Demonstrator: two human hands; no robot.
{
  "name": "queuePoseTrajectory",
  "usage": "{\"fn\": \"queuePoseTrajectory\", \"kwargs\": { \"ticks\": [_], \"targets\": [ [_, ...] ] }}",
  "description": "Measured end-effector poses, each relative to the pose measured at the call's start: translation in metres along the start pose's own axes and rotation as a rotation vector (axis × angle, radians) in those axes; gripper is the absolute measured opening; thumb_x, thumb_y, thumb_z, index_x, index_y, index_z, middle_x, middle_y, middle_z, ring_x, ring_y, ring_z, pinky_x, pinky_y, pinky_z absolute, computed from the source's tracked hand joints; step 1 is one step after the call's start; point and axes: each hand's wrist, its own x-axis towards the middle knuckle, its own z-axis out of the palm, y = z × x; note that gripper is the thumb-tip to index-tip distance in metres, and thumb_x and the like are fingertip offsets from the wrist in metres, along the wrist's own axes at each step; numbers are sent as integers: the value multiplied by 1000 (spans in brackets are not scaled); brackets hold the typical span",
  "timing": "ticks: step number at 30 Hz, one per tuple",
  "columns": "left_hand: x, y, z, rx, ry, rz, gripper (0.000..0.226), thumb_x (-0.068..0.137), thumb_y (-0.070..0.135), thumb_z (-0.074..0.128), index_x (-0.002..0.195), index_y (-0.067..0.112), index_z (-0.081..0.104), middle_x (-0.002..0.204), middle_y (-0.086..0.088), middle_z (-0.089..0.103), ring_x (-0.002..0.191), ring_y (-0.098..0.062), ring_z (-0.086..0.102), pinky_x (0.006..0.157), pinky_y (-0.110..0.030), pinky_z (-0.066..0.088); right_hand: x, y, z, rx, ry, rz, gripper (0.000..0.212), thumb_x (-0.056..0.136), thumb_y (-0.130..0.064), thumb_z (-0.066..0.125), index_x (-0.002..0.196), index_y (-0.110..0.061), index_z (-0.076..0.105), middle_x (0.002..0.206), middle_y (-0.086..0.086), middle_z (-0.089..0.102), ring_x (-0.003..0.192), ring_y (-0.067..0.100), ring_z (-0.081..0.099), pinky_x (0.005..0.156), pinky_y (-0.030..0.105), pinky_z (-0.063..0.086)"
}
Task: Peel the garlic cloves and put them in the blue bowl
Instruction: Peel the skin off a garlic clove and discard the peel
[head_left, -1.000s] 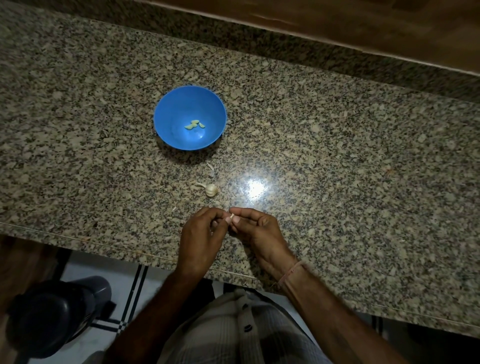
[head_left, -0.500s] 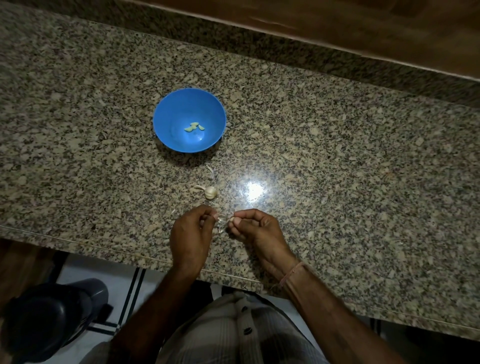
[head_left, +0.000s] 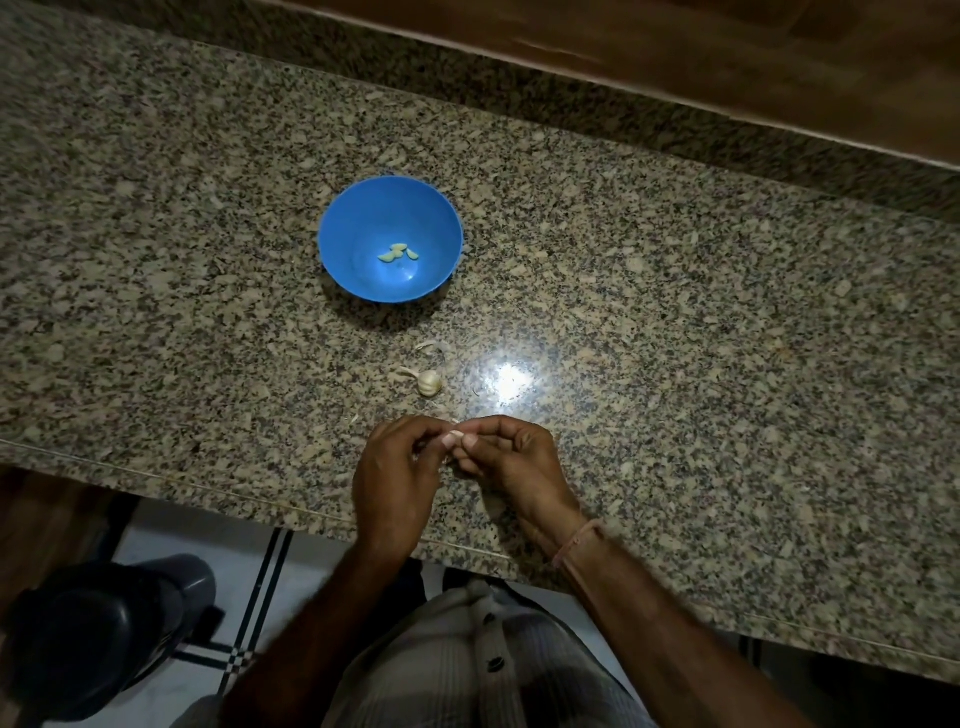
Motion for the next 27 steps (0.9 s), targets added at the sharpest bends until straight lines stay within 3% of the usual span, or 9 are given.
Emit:
{"fn": "queuePoseTrajectory", "kwargs": {
  "ticks": [3, 5, 7, 12, 16, 18, 21, 25, 27],
  "targets": [
    [1, -8, -2, -55, 22, -92, 22, 95, 53, 59, 99, 36, 72, 91, 14, 71, 88, -11, 67, 71, -44, 59, 1, 6, -3, -454, 110, -300, 31, 91, 8, 65, 103, -16, 80, 108, 0, 77, 101, 16, 73, 90, 38, 61],
    [2, -11, -3, -39, 35, -126, 24, 97, 55, 59, 99, 36, 73, 90, 13, 71, 84, -11, 67, 71, -44, 59, -1, 6, -3, -682, 107, -447, 34, 90, -4, 71, 112, -28, 79, 113, -15, 73, 110, 9, 67, 95, 33, 56],
    [2, -9, -5, -5, 27, -120, 19, 100, 47, 61, 98, 34, 74, 87, 12, 71, 81, -10, 66, 68, -44, 58, -3, 4, 3, -639, 40, -428, 26, 91, -15, 77, 114, -27, 78, 109, -15, 75, 106, 8, 69, 92, 31, 57],
    [1, -3, -13, 2, -53, -64, 19, 104, 36, 60, 93, 30, 73, 81, 13, 70, 75, -6, 65, 63, -37, 54, -2, -1, 16, -488, 76, -361, 1, 92, -13, 79, 92, -14, 78, 87, -3, 78, 86, 14, 75, 78, 34, 63],
    [7, -6, -22, -142, -88, -50, 13, 102, 32, 64, 95, 31, 74, 87, 16, 74, 82, -1, 69, 70, -36, 58, -2, -1, 25, -442, 115, -342, 5, 92, -10, 78, 89, -8, 75, 83, 2, 76, 80, 14, 73, 72, 24, 57],
    [12, -9, -27, -199, -120, -52, 9, 100, 31, 66, 95, 32, 74, 88, 17, 74, 83, -1, 69, 71, -37, 59, -4, -1, 34, -349, 142, -313, 6, 94, -7, 75, 89, -3, 73, 82, 7, 75, 79, 16, 73, 72, 27, 59],
    [20, -18, -37, -165, -128, -19, 8, 99, 34, 67, 93, 34, 71, 89, 16, 72, 86, -7, 68, 70, -39, 58, 2, 5, 42, -394, 178, -296, 9, 96, -13, 72, 89, -11, 76, 84, 5, 77, 84, 24, 76, 81, 50, 63],
    [46, -36, -53, 88, 28, 71, 11, 97, 28, 70, 91, 35, 66, 92, 15, 65, 93, -18, 59, 64, -35, 47, 5, 13, 44, -645, 304, -421, 19, 96, -14, 68, 96, -31, 77, 94, -15, 77, 94, 12, 73, 85, 49, 60],
    [61, -46, -57, 181, 26, 108, 8, 94, 26, 73, 94, 32, 68, 96, 10, 66, 97, -22, 57, 66, -35, 44, 4, 16, 43, -715, 342, -470, 23, 96, -13, 68, 104, -32, 77, 103, -17, 75, 102, 13, 71, 89, 49, 59]
  ]
}}
